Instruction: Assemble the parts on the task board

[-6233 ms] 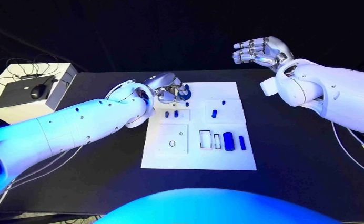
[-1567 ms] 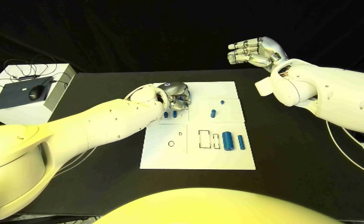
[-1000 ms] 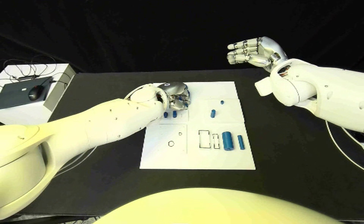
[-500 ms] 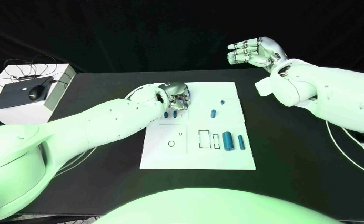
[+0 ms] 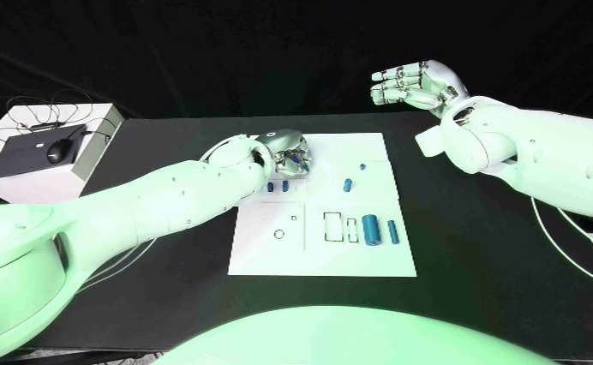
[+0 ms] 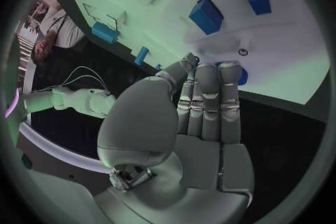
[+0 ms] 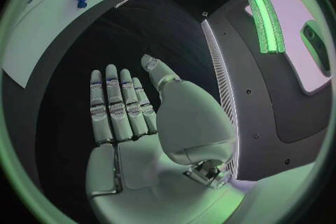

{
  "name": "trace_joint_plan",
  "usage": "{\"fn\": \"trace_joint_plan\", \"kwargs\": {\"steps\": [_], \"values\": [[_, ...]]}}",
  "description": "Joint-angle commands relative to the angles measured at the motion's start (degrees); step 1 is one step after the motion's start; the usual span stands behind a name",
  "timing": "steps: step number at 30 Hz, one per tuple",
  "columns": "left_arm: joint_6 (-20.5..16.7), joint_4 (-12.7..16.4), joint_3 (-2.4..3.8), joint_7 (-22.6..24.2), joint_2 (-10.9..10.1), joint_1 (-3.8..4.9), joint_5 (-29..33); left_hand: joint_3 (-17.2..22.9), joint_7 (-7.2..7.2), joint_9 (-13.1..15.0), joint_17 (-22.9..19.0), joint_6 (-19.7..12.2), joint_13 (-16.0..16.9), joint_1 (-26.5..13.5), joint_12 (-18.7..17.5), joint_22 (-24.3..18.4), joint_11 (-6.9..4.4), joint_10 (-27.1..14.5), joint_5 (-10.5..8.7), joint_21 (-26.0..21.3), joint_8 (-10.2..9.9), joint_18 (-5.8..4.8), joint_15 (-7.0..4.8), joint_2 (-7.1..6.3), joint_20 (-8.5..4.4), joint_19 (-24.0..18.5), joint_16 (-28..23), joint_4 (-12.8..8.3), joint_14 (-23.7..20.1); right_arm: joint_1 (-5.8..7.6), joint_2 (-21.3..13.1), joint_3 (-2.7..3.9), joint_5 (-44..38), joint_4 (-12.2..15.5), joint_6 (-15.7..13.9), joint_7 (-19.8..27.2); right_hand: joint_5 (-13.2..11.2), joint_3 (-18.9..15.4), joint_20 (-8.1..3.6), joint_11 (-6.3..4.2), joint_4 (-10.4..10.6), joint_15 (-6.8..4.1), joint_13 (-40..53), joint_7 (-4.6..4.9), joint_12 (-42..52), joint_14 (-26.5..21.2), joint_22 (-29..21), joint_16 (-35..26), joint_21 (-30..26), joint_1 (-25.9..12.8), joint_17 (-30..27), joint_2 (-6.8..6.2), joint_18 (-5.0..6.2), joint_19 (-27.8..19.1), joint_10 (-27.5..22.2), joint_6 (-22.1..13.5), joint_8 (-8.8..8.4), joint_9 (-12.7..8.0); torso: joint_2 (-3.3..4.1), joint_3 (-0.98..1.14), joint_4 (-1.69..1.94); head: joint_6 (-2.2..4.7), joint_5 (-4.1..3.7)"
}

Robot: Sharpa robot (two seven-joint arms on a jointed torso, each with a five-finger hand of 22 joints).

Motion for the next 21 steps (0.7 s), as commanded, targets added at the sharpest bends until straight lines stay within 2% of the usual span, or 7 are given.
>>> {"fn": "trace_joint_plan", "kwargs": {"steps": [1, 6, 7, 13, 16, 21], "values": [[-0.6, 1.6, 0.64, 0.7, -1.0, 0.0, 0.9, 0.1, -0.06, 0.1, 0.1, 0.2, 0.0, -0.1, 0.2, 2.6, 0.39, 0.3, 0.06, 0.4, -0.1, 0.29, -0.31, 0.33, -0.15, 0.0, -0.2, -0.4, -0.1, -0.05, 0.0, 0.04, -0.3, -0.1, 0.5, 0.7, 0.2, 0.4, -0.29, -0.21, 0.1, -0.1, 0.0, -0.1, -0.1, 0.1, -0.1, -0.2, 0.1, -0.4, -0.1, -0.01, 0.27, -0.1, 0.1, 0.3, -0.15, 0.0, -0.05, 0.03, 0.08, 0.0, -0.04], [0.1, 5.0, 2.08, 0.0, -4.1, 0.01, 1.7, 0.0, -0.04, 0.1, 0.1, 0.2, 0.0, -0.1, 0.2, 2.6, 0.39, 0.3, 0.06, 0.3, -0.1, 0.35, -0.29, 0.33, -0.11, 0.0, -0.2, -0.4, -0.1, -0.13, -0.1, 0.04, -0.3, -0.1, 0.5, 0.7, 0.2, 0.4, -0.29, -0.21, 0.1, -0.1, 0.0, -0.1, -0.1, 0.1, -0.1, -0.2, 0.1, -0.4, -0.1, -0.01, 0.27, -0.1, 0.1, 0.3, -0.15, 0.0, -0.06, 0.09, 0.1, 0.0, -0.09], [0.2, 5.3, 2.19, 0.0, -4.3, 0.01, 1.8, 0.0, -0.04, 0.1, 0.1, 0.2, 0.0, -0.2, 0.2, 2.6, 0.4, 0.3, 0.06, 0.3, -0.1, 0.35, -0.28, 0.31, -0.09, 0.0, -0.2, -0.4, -0.2, -0.14, -0.1, 0.04, -0.3, -0.1, 0.5, 0.7, 0.2, 0.4, -0.29, -0.21, 0.1, -0.1, 0.0, -0.1, -0.1, 0.1, -0.1, -0.2, 0.1, -0.4, -0.1, -0.01, 0.27, -0.1, 0.1, 0.3, -0.15, 0.0, -0.06, 0.09, 0.1, 0.0, -0.08], [1.7, 9.4, 3.56, -0.8, -8.2, 0.0, 2.6, -0.2, -0.06, 0.1, 0.2, 0.1, 0.0, -0.4, 0.2, 2.5, 0.41, 0.2, 0.06, 0.1, -0.1, 0.4, -0.26, 0.18, -0.03, -0.2, -0.3, -0.3, -0.2, -0.22, -0.3, 0.04, -0.3, -0.1, 0.5, 0.6, 0.2, 0.4, -0.29, -0.21, 0.1, -0.1, 0.0, -0.1, -0.1, 0.1, -0.1, -0.2, 0.1, -0.4, -0.1, -0.01, 0.27, -0.1, 0.1, 0.3, -0.15, 0.0, -0.01, -0.04, 0.06, 0.0, -0.2], [2.1, 10.5, 3.9, -1.0, -9.8, 0.01, 2.7, -0.2, -0.06, 0.1, 0.2, 0.1, 0.0, -0.4, 0.2, 2.5, 0.42, 0.2, 0.06, 0.1, -0.1, 0.41, -0.26, 0.18, -0.03, -0.2, -0.3, -0.2, -0.2, -0.26, -0.3, 0.04, -0.3, -0.1, 0.5, 0.6, 0.2, 0.4, -0.29, -0.21, 0.1, -0.1, 0.0, -0.1, -0.1, 0.1, -0.1, -0.2, 0.1, -0.4, -0.1, -0.01, 0.27, -0.1, 0.1, 0.3, -0.15, 0.0, -0.03, -0.01, 0.1, 0.0, -0.17], [2.1, 10.4, 4.06, -0.9, -10.8, -0.04, 2.7, -0.3, -0.07, 0.0, 0.3, 0.0, 0.0, -0.3, 0.2, 2.5, 0.43, 0.1, 0.06, 0.1, -0.1, 0.42, -0.24, 0.14, 0.0, -0.3, -0.3, -0.1, -0.3, -0.29, -0.3, 0.04, -0.3, -0.1, 0.5, 0.6, 0.2, 0.4, -0.29, -0.21, 0.1, -0.1, 0.0, -0.1, -0.1, 0.1, -0.1, -0.2, 0.1, -0.4, -0.1, -0.01, 0.27, -0.1, 0.1, 0.3, -0.15, 0.0, 0.02, -0.04, 0.15, 0.0, -0.12]]}}
